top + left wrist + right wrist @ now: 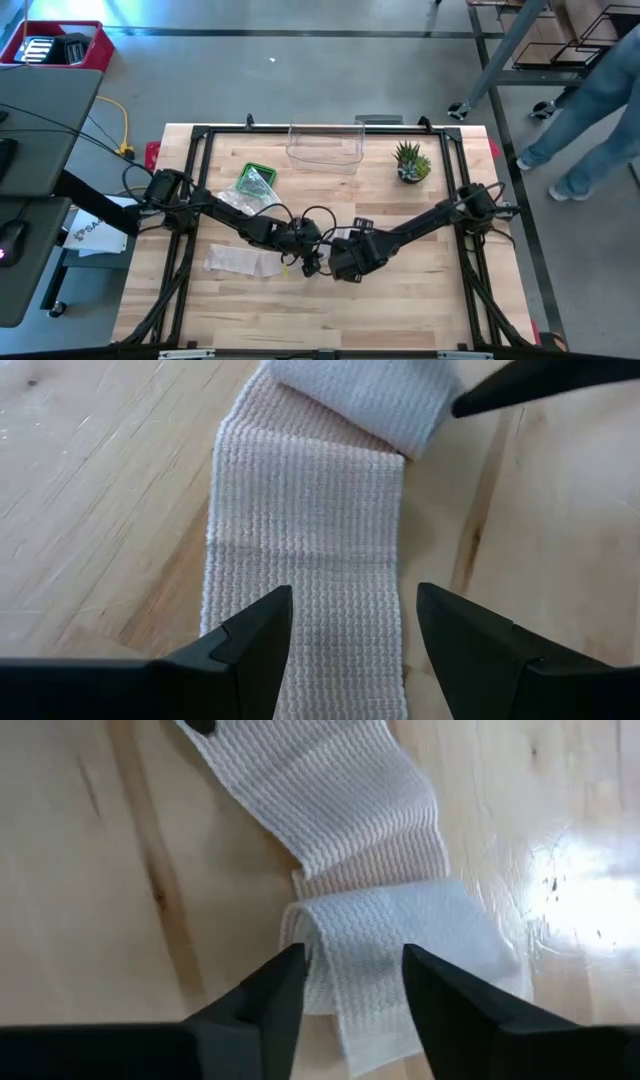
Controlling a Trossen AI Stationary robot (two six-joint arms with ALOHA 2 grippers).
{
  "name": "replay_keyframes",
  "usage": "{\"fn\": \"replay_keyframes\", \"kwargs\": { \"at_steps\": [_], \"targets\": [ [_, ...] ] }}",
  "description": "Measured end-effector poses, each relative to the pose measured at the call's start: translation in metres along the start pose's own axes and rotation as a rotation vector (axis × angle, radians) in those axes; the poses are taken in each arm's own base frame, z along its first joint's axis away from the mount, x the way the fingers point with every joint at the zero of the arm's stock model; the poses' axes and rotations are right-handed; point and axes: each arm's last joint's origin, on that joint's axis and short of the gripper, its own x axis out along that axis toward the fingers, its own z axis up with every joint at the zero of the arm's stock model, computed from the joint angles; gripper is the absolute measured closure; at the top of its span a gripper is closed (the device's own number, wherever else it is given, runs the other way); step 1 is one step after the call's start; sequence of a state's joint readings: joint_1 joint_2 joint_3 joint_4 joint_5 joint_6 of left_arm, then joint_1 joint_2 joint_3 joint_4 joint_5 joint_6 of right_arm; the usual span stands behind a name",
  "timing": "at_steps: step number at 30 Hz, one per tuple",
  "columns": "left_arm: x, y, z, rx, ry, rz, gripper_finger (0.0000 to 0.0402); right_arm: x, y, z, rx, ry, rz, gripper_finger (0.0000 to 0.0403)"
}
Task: Roll bandage
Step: Roll the bandage
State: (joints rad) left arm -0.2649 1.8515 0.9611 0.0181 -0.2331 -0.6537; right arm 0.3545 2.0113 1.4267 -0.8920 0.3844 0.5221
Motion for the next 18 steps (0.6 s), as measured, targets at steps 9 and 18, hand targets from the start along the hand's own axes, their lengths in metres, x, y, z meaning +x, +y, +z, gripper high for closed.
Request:
{"fn": "replay_keyframes", "kwargs": {
  "at_steps": [9, 18],
  "targets": [
    [0.0, 0.0, -0.0001, 0.0, 0.002, -0.001, 0.019, 0.0028, -0.0012, 0.005, 0.028, 0.0, 0.067, 0.0259],
    [0.0, 0.0002, 0.0004, -0.015, -0.004, 0.002, 0.019, 0.0042, -0.0022, 0.0048, 0.022, 0.01, 0.065, 0.0375]
  ]
}}
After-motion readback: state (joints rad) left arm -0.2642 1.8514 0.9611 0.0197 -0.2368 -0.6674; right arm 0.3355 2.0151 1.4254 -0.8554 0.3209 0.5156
